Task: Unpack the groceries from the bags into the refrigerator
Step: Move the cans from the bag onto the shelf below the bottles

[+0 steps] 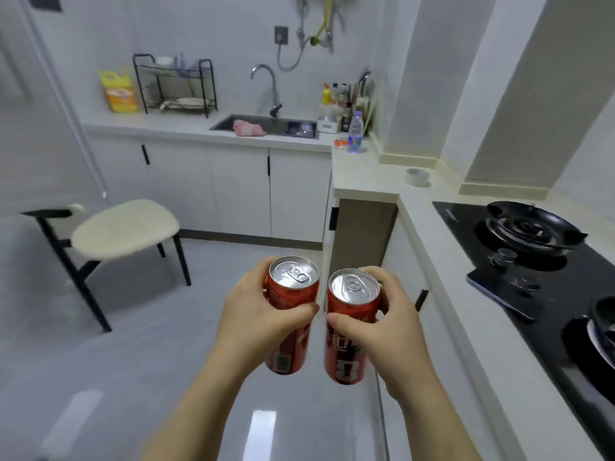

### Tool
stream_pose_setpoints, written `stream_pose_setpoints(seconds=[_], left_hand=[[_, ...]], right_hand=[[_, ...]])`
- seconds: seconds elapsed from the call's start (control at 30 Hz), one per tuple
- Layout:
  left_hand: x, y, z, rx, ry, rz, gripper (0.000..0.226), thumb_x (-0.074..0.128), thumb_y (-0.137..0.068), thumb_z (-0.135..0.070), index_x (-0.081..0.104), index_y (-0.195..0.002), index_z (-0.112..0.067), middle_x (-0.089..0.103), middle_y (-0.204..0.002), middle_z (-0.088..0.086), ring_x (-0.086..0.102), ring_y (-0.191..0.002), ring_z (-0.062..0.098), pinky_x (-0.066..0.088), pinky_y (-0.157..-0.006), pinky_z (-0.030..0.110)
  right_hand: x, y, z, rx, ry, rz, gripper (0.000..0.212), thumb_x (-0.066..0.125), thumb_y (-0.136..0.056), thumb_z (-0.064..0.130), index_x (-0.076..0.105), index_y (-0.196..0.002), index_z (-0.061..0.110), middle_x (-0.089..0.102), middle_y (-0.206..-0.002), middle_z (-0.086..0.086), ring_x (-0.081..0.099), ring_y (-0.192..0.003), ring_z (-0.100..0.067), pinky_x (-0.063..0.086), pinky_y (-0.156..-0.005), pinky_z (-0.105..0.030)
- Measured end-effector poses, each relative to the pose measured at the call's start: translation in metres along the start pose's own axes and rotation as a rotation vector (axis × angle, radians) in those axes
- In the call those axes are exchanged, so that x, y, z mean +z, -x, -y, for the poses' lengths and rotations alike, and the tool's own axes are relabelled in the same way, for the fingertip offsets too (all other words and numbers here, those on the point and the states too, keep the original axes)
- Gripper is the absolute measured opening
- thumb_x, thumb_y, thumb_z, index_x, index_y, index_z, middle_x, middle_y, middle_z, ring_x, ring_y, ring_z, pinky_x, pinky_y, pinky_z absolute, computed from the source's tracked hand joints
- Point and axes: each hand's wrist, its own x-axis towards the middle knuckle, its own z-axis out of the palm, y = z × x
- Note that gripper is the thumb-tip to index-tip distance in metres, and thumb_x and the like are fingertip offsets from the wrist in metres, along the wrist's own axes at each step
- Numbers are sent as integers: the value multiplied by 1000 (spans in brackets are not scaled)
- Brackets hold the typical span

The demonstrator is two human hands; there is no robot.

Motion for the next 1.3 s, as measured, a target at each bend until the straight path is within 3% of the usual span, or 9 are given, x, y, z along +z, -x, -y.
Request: stream_pose_setpoints(seconds=[0.3,0.6,0.83,1.07,1.17,1.3], left_hand=[[-176,5,51,-106,-113,-342,47,80,-60,-22,55,-94,-43,62,-100,-11,58,-87,0,41,-66,16],[-333,45,92,-196,-195,-660,45,79,-58,-22,60,-92,-43,67,-93,-13,58,-79,-10,42,-64,14],[-413,88,107,-254,-227,-927,41,80,-59,-18,61,-88,-40,67,-90,-15,55,-82,-14,40,-64,11],[-470,110,111,-268,-253,-1184,47,79,-61,-15,57,-91,-42,65,-84,-21,55,-79,-16,38,-63,9],[-499,108,113,-276,-239,-1299,53,80,-61,-18,51,-101,-37,62,-90,-21,57,-81,-9,40,-65,13],[-545,98,113,-260,-233,-1403,52,81,-62,-22,49,-100,-36,60,-93,-20,55,-87,-4,42,-72,22]], right_hand=[[183,-21,42,-58,-83,340,59,81,-61,7,54,-104,37,63,-91,22,62,-87,2,50,-76,-22],[360,5,88,-137,-199,669,57,79,-63,3,55,-104,35,64,-89,26,61,-86,7,48,-72,-20],[457,34,122,-174,-235,870,59,76,-51,19,57,-105,32,67,-92,17,65,-85,-2,51,-76,-24],[534,48,156,-216,-274,1027,56,80,-62,6,54,-103,35,66,-87,19,64,-79,4,47,-70,-18],[567,48,178,-249,-306,1088,51,79,-64,7,53,-96,36,65,-82,23,62,-76,8,44,-64,-13],[615,43,212,-303,-350,1146,52,81,-63,10,49,-95,36,64,-87,18,61,-76,11,45,-65,-17]])
